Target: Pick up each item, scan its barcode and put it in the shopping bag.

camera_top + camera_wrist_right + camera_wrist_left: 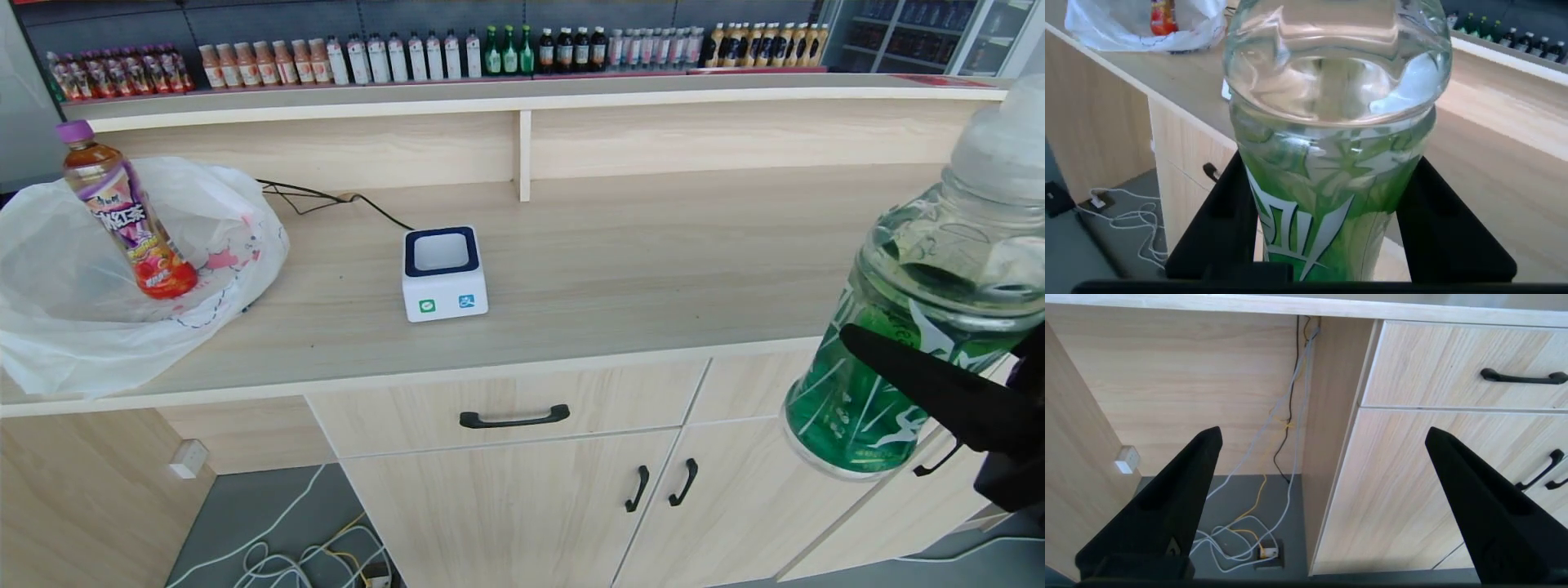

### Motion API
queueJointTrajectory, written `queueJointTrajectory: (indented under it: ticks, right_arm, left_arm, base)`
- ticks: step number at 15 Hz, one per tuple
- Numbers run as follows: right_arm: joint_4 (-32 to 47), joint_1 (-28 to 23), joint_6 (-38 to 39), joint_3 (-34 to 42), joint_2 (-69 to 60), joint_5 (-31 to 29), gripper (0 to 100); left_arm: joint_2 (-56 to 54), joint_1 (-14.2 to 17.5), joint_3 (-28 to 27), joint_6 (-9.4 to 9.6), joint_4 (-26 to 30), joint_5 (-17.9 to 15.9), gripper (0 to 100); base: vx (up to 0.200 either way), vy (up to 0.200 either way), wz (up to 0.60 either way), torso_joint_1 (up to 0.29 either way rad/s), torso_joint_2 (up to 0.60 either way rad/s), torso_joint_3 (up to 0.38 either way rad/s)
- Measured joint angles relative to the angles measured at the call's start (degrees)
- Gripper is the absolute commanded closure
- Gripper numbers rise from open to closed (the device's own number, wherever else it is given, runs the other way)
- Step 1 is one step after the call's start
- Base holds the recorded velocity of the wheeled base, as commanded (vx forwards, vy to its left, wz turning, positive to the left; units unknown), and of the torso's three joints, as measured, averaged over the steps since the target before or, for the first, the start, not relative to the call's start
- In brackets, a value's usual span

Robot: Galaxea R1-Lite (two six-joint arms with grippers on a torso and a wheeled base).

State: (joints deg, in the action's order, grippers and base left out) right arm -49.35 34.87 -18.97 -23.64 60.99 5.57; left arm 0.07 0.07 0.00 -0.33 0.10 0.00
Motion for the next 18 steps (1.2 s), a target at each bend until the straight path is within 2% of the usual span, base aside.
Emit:
queueJointTrajectory:
  ticks: [2, 5, 12, 18]
  right_arm:
    - [0.0, 5.0, -7.4, 0.3, 0.2, -1.1, 100]
    - [0.0, 8.2, -13.5, 1.0, 1.0, -1.5, 100]
    - [-0.2, 11.8, -25.0, -0.6, 5.2, -1.1, 100]
    - [-0.2, 20.3, -33.9, -4.1, 9.5, -1.9, 100]
  left_arm:
    - [0.0, 0.0, 0.0, 0.0, 0.0, 0.0, 0]
    - [0.0, 0.0, 0.0, 0.01, 0.0, 0.0, 0]
    - [0.0, 0.0, 0.0, 0.0, 0.0, 0.0, 0]
    - [0.0, 0.0, 0.0, 0.0, 0.0, 0.0, 0]
  base:
    - [0.0, 0.0, 0.0, 0.0, 0.0, 0.0]
    - [0.0, 0.0, 0.0, 0.0, 0.0, 0.0]
    - [0.0, 0.0, 0.0, 0.0, 0.0, 0.0]
    - [0.0, 0.0, 0.0, 0.0, 0.0, 0.0]
